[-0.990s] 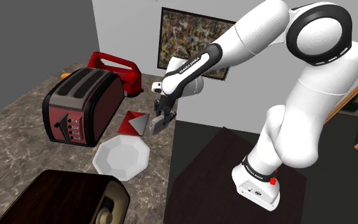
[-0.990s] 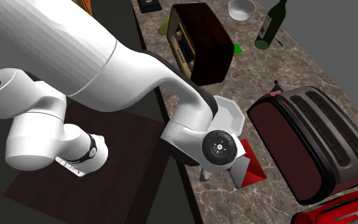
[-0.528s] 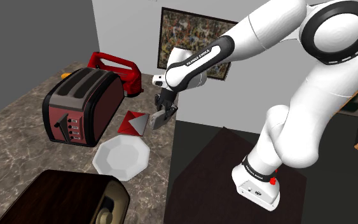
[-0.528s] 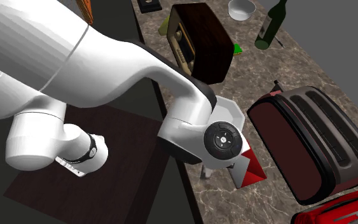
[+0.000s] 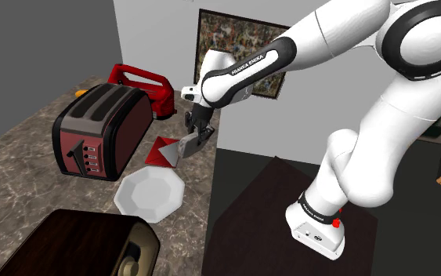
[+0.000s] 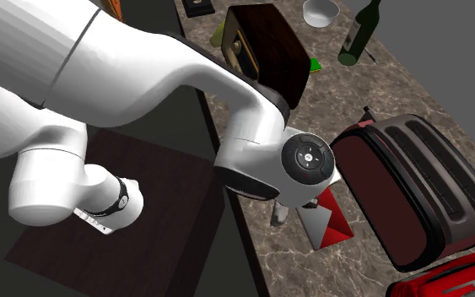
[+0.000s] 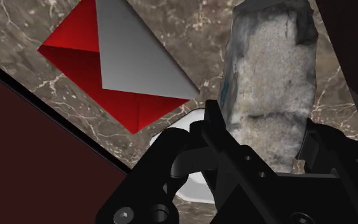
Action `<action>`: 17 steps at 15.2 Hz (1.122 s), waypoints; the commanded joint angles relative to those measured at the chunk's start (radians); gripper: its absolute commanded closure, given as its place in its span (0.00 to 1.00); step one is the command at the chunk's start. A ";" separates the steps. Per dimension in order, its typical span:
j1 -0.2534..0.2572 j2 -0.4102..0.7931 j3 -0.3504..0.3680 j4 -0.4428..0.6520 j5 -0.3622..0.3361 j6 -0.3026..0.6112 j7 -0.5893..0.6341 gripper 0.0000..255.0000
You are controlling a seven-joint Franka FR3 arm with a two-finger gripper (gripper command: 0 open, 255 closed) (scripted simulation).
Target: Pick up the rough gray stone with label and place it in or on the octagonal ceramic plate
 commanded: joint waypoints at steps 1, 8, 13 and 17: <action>0.023 0.006 0.024 0.009 -0.002 0.005 0.050 1.00; 0.109 0.079 0.107 0.112 -0.009 0.000 0.227 1.00; 0.167 0.152 0.153 0.219 -0.024 -0.018 0.348 1.00; 0.188 0.201 0.169 0.260 -0.023 -0.005 0.384 1.00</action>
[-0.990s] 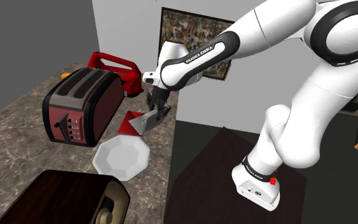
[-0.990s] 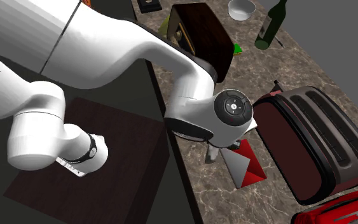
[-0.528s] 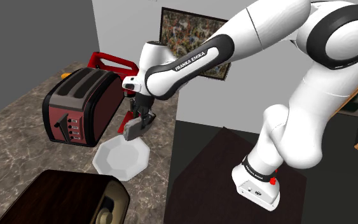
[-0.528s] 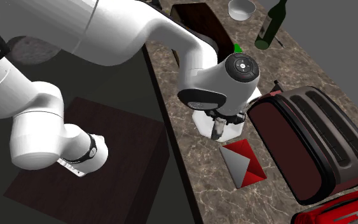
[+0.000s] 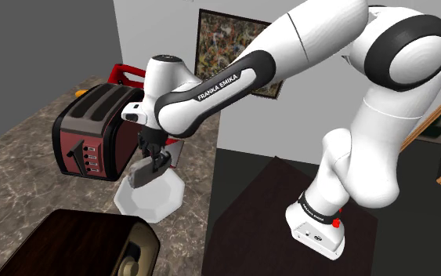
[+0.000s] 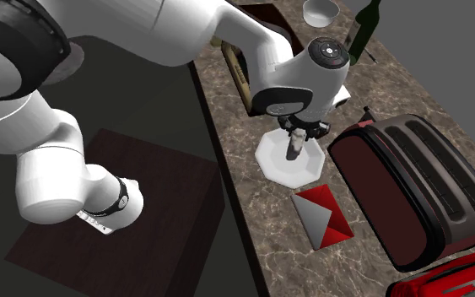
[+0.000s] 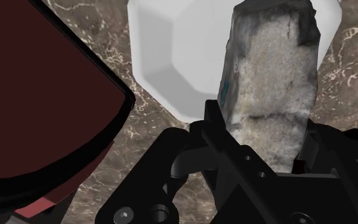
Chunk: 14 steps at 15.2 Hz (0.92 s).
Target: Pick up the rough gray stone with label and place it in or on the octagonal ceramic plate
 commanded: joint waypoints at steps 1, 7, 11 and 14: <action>0.002 0.020 0.004 0.002 0.007 0.019 -0.001 1.00; -0.003 0.075 0.013 -0.014 0.036 0.088 -0.028 1.00; -0.008 0.115 0.022 -0.020 0.057 0.133 -0.048 1.00; -0.013 0.151 0.031 -0.022 0.075 0.170 -0.065 1.00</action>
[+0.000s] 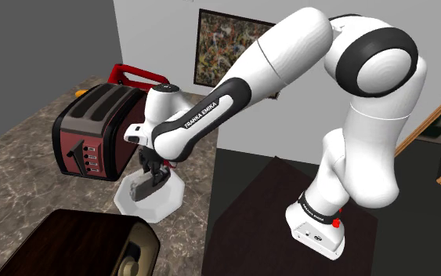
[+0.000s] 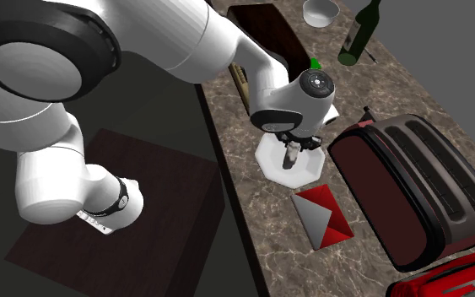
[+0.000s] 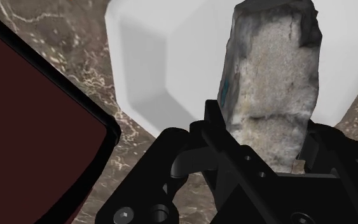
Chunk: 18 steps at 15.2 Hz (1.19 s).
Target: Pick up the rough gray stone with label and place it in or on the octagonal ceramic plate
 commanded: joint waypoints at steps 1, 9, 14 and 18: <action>-0.002 0.011 0.003 -0.003 0.007 0.016 -0.007 1.00; -0.002 0.011 0.004 -0.004 0.007 0.016 -0.007 0.00; -0.002 0.011 0.004 -0.003 0.007 0.016 -0.007 0.00; 0.004 -0.099 -0.022 -0.015 -0.039 -0.082 0.025 0.00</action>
